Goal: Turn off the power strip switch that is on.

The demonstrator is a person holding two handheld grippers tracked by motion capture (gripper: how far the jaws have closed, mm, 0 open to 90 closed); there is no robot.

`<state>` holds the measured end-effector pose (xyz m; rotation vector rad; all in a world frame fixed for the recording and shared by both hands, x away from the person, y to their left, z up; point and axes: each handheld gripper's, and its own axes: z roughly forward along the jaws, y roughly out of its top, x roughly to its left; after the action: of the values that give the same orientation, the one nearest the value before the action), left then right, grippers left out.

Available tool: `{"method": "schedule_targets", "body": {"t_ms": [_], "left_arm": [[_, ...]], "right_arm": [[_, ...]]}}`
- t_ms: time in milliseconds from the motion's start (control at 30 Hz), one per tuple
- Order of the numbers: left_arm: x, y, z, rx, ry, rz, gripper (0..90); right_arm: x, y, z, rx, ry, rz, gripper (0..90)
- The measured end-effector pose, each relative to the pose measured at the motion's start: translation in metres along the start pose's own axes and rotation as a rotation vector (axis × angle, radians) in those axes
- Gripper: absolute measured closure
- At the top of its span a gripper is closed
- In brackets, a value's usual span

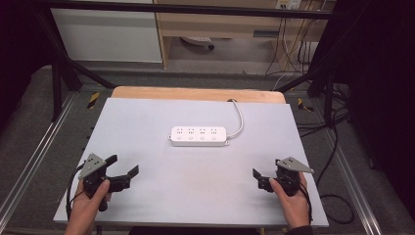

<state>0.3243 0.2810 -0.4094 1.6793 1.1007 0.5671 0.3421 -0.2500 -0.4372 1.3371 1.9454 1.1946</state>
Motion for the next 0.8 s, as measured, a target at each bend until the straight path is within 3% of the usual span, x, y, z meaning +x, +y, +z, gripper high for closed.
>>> {"method": "schedule_targets", "body": {"t_ms": [200,433,800], "left_arm": [[-0.007,0.002,0.006,0.010,-0.015,0.012,7.4],[-0.018,0.017,0.019,0.010,-0.034,0.044,7.7],[-0.035,0.044,0.066,-0.003,-0.078,0.043,7.8]], "right_arm": [[0.001,0.000,0.000,0.003,0.007,-0.001,4.3],[0.001,0.000,-0.001,-0.005,0.021,0.005,4.4],[0.002,0.000,-0.003,0.002,0.027,0.001,4.1]]}}
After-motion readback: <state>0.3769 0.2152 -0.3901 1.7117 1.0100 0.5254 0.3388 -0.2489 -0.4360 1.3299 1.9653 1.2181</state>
